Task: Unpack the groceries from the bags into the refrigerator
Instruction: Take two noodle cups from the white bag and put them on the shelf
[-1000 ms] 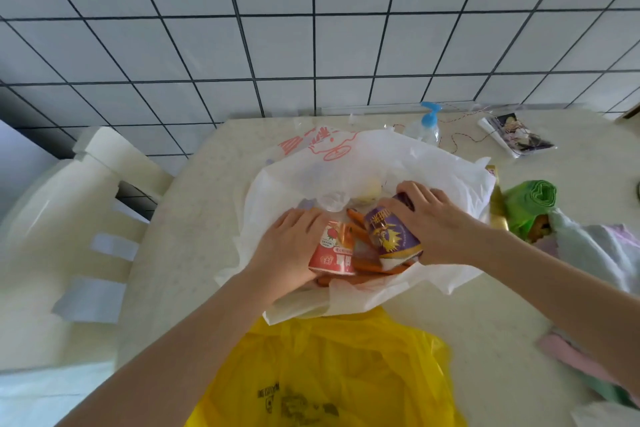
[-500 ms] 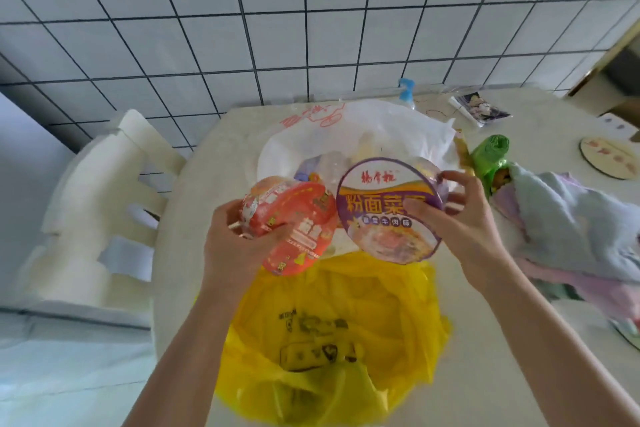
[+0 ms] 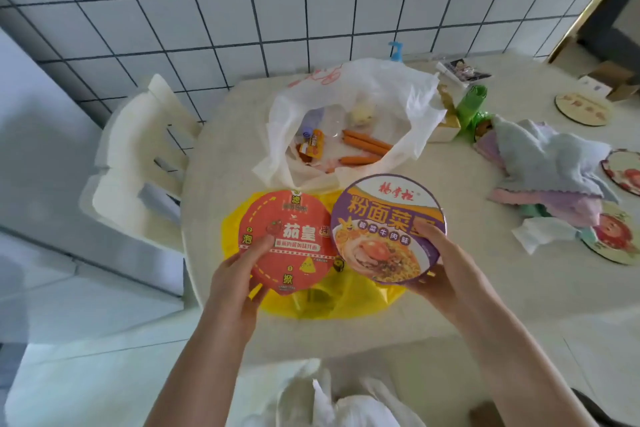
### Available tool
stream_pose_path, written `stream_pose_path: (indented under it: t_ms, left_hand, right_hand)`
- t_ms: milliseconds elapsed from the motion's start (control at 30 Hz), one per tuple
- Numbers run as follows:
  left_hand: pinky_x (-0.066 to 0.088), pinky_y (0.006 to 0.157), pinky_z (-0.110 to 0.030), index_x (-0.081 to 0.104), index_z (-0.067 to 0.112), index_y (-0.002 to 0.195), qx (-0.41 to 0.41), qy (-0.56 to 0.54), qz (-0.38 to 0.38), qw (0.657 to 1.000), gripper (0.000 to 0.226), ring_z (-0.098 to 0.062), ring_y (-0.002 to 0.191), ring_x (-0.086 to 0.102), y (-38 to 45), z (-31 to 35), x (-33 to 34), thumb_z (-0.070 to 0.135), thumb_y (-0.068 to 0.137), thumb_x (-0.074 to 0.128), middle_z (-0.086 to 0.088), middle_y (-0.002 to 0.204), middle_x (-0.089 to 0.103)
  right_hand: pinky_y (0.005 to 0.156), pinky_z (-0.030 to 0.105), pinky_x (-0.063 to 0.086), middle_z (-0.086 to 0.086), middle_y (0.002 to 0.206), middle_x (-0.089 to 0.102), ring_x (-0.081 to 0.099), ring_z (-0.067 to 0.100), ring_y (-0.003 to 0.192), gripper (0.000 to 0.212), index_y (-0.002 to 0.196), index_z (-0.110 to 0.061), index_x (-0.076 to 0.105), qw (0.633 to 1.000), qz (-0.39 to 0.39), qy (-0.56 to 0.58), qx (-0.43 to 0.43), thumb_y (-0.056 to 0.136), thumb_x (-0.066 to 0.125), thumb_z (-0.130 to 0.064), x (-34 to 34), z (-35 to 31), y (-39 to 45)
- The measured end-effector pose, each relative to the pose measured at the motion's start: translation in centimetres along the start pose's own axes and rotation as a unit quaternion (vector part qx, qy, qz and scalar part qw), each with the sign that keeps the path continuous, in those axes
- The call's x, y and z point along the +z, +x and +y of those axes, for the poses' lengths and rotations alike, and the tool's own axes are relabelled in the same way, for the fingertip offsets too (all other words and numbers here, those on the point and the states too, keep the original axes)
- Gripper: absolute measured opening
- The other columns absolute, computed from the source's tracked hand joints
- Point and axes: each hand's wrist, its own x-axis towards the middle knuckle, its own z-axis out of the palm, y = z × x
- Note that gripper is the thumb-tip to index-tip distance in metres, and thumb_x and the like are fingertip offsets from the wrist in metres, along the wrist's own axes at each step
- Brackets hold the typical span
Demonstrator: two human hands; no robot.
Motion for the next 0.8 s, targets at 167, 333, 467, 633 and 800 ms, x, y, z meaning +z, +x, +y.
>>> stream_pose_path:
  t_ms: [167,333,467,633,800]
  left_hand:
    - [0.050,0.094,-0.039,0.062,0.019,0.105,-0.028,-0.051,0.021,0.998,0.038,-0.024,0.107,0.063,-4.6,-4.5,-2.5,0.028,0.072,0.079,-0.007,0.109,0.070]
    - [0.048,0.098,-0.040,0.058,0.015,0.113,-0.057,-0.165,0.060,0.983,0.055,-0.024,0.105,0.062,-10.8,-10.4,-5.0,0.026,0.064,0.079,-0.009,0.108,0.068]
    - [0.046,0.102,-0.039,0.056,0.019,0.114,-0.079,-0.199,0.098,0.972,0.044,-0.021,0.101,0.061,-15.6,-15.2,-7.7,0.025,0.075,0.075,-0.008,0.113,0.065]
    - [0.044,0.105,-0.042,0.055,0.014,0.121,-0.069,-0.249,0.130,0.957,0.063,-0.023,0.104,0.061,-20.5,-19.3,-12.0,0.024,0.063,0.078,-0.009,0.113,0.066]
    - [0.049,0.092,-0.036,0.053,0.018,0.125,-0.082,-0.349,0.180,0.916,0.057,-0.024,0.104,0.060,-24.2,-22.8,-17.3,0.026,0.074,0.078,-0.009,0.116,0.064]
  right_hand:
    - [0.095,0.057,0.048,0.015,0.104,0.070,0.066,0.032,0.100,0.049,0.105,-0.013,0.068,0.997,-0.014,0.030,0.075,0.060,0.079,-0.031,-2.8,3.4,-3.2]
    - [0.082,0.053,0.055,0.019,0.107,0.064,0.065,0.035,0.096,0.052,0.108,-0.015,0.064,0.993,-0.038,0.003,0.108,0.062,0.076,-0.036,-6.1,6.3,-7.1]
    - [0.085,0.054,0.053,0.023,0.113,0.055,0.061,0.035,0.096,0.050,0.110,-0.015,0.060,0.989,-0.052,-0.013,0.140,0.069,0.076,-0.037,-7.5,9.4,-10.3]
    - [0.094,0.055,0.048,0.021,0.118,0.050,0.056,0.033,0.097,0.042,0.110,-0.013,0.058,0.978,-0.085,-0.057,0.182,0.079,0.072,-0.037,-7.6,13.7,-14.0]
    - [0.085,0.052,0.054,0.023,0.113,0.058,0.058,0.036,0.103,0.048,0.114,-0.012,0.062,0.962,-0.109,-0.148,0.203,0.074,0.075,-0.037,-6.2,18.0,-17.4]
